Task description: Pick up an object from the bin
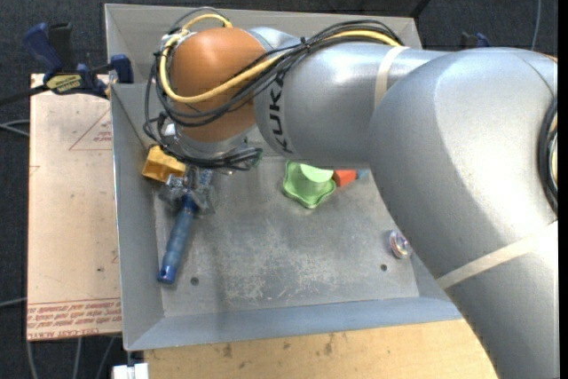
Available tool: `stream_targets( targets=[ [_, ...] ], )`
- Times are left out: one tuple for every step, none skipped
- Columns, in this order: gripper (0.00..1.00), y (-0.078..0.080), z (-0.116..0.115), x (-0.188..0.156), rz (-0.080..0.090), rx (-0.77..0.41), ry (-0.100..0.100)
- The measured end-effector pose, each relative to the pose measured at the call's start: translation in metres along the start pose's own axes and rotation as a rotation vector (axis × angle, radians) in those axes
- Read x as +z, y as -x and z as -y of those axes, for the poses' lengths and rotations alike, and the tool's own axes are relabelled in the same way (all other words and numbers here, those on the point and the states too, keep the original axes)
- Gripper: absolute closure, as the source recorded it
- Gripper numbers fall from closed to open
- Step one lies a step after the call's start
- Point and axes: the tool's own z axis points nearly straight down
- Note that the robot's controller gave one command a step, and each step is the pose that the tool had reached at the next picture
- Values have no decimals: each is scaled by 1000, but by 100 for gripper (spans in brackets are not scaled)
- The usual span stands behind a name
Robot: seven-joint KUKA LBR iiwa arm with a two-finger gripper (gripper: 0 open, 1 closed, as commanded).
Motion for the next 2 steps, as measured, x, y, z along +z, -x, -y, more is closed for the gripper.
stream_targets(
  targets=[
    [100,2,0,-50,6,1,-8],
    [100,3,0,-69,5,4,-6]
  ],
)
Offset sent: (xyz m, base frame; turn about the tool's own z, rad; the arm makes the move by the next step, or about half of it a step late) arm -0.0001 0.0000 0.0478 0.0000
